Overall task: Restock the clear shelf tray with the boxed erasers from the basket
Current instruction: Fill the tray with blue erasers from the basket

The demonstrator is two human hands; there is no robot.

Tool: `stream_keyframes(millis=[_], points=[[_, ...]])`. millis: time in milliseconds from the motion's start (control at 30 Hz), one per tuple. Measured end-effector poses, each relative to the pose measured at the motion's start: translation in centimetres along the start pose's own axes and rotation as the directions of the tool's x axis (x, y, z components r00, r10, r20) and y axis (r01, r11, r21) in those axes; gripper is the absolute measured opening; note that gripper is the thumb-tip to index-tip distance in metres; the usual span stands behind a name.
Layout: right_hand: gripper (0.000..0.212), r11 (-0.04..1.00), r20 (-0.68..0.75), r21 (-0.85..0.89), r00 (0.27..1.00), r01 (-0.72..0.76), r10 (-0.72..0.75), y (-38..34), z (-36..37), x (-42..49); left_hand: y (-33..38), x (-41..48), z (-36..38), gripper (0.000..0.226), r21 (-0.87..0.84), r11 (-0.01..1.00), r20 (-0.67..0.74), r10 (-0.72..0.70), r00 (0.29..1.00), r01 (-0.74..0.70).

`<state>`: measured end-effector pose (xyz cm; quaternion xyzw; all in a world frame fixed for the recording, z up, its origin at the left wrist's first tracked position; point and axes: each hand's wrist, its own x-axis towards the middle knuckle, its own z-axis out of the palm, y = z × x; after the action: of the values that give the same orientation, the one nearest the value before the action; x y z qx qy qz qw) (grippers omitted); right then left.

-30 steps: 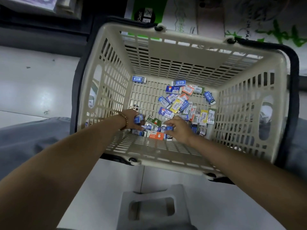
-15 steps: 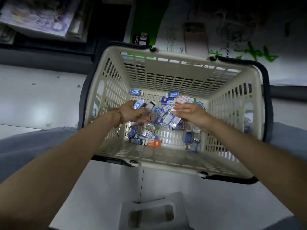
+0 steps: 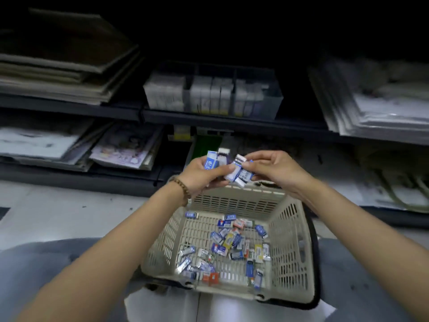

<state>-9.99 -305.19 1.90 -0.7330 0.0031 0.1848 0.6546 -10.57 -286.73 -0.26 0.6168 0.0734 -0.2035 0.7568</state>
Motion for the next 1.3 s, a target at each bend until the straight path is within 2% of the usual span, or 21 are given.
stream_keyframes(millis=[100, 167, 267, 367, 567, 667, 800, 933, 1033, 1133, 1300], points=[[0.023, 0.995, 0.001, 0.094, 1.0, -0.018, 0.018, -2.4, -1.1, -0.9, 3.5, -0.7, 0.5, 0.005, -0.124, 0.991, -0.101, 0.042, 0.994, -0.054], [0.024, 0.965, 0.011, 0.257, 0.999, -0.047, 0.046, -3.8, -1.6, -1.2, 5.4, -0.9, 0.6, 0.004, -0.175, 0.98, -0.113, 0.07, 0.991, -0.089], [0.02, 0.841, -0.031, 0.541, 0.999, -0.009, 0.031, -5.7, -1.6, -1.2, 7.3, -1.1, 1.1, 0.016, -0.207, 0.974, -0.084, 0.08, 0.993, -0.096], [0.018, 0.762, -0.102, 0.646, 0.994, 0.044, 0.029, -7.0, -1.3, -0.6, 8.1, -0.6, 2.0, 0.016, -0.227, 0.97, -0.061, 0.078, 0.995, -0.09], [0.014, 0.842, -0.264, 0.535, 0.96, 0.064, 0.095, -8.1, -0.4, 1.4, 8.2, 1.5, 3.9, 0.016, -0.276, 0.951, -0.097, 0.115, 0.989, -0.137], [0.019, 0.905, -0.374, 0.41, 0.926, 0.111, 0.056, -7.8, 0.6, 2.3, 7.8, 2.4, 5.0, 0.022, -0.259, 0.951, -0.072, 0.158, 0.985, -0.171], [0.009, 0.953, -0.452, 0.273, 0.892, 0.127, 0.011, -7.1, 1.1, 2.3, 7.9, 3.5, 5.5, 0.03, -0.233, 0.954, -0.097, 0.172, 0.98, -0.191], [0.013, 0.979, -0.325, 0.167, 0.944, 0.115, -0.055, -7.1, -0.6, 2.5, 8.4, 4.5, 4.7, 0.029, -0.157, 0.967, -0.052, 0.193, 0.98, -0.199], [0.02, 0.988, -0.254, -0.009, 0.955, 0.156, -0.153, -8.4, -2.8, 3.1, 9.2, 5.0, 3.8, 0.026, 0.008, 0.979, 0.024, 0.204, 0.979, -0.205], [0.021, 0.973, -0.095, -0.154, 0.978, 0.169, -0.185, -9.8, -4.4, 4.0, 10.1, 5.6, 3.5, 0.024, 0.151, 0.964, 0.104, 0.206, 0.973, -0.22], [0.016, 0.959, 0.05, -0.218, 0.984, 0.18, -0.173, -11.7, -6.6, 5.8, 11.5, 6.9, 4.0, 0.013, 0.19, 0.956, 0.132, 0.199, 0.971, -0.222]])
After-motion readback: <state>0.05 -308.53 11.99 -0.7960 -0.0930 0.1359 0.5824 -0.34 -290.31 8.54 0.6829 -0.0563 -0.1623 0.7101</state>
